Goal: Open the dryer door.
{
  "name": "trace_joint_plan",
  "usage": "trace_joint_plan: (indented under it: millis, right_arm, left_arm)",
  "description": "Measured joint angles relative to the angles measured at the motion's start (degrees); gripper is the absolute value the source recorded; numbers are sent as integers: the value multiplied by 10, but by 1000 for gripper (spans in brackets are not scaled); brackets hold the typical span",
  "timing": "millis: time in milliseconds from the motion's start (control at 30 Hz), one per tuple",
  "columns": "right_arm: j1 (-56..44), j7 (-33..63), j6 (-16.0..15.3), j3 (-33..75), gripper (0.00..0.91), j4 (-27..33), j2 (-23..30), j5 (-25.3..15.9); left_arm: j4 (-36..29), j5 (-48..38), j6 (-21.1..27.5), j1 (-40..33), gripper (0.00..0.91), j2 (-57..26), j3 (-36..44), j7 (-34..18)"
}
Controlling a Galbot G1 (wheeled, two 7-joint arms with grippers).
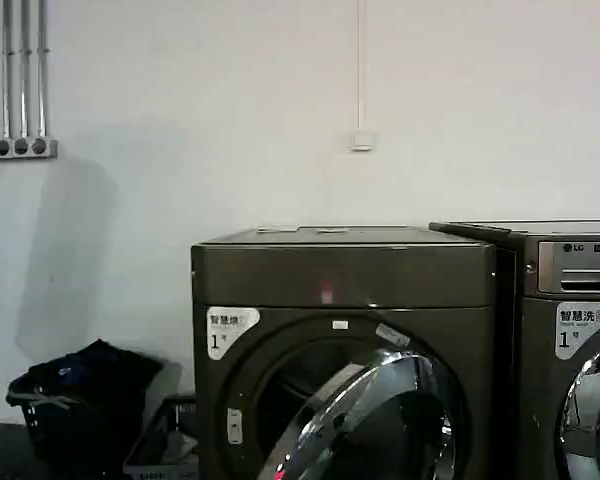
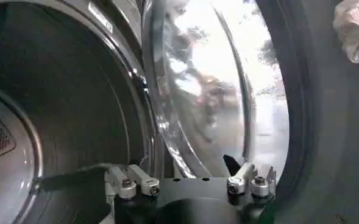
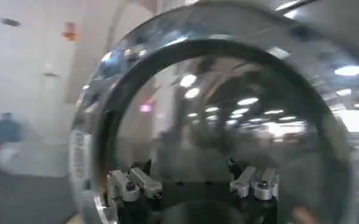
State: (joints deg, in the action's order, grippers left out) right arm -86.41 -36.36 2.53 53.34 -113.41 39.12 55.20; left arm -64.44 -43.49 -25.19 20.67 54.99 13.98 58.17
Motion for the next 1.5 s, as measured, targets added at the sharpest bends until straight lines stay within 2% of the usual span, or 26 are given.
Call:
trace_joint_plan:
  millis: [200, 367, 667, 767, 900, 1067, 1267, 1367, 1500]
  right_arm:
    - [-87, 20, -9, 132, 907, -12, 75, 7]
    - [-133, 43, -19, 246, 907, -3, 133, 32]
    - [-168, 118, -53, 422, 907, 38, 198, 35]
    - [-174, 152, -62, 476, 907, 54, 221, 17]
    - [-181, 192, -71, 540, 907, 75, 250, -27]
    - [-194, 222, -79, 610, 907, 99, 288, -49]
    - [-212, 240, -47, 691, 907, 134, 324, -86]
    - [-223, 244, -17, 725, 907, 155, 334, -115]
    - [-238, 232, 37, 768, 907, 194, 343, -156]
  left_arm:
    - [-7, -6, -2, -1, 907, 7, 4, 13]
    - [-11, -12, -5, -4, 907, 11, 14, 25]
    - [-32, -21, -6, -4, 907, 19, 29, 35]
    - [-39, -22, -6, -1, 907, 21, 32, 37]
    - [-50, -21, -6, 5, 907, 25, 39, 40]
    - [-64, -20, -7, 14, 907, 32, 45, 41]
    - [-67, -18, -13, 17, 907, 45, 57, 38]
    - [-67, -18, -15, 16, 907, 54, 65, 34]
    - [-67, -18, -15, 10, 907, 65, 78, 34]
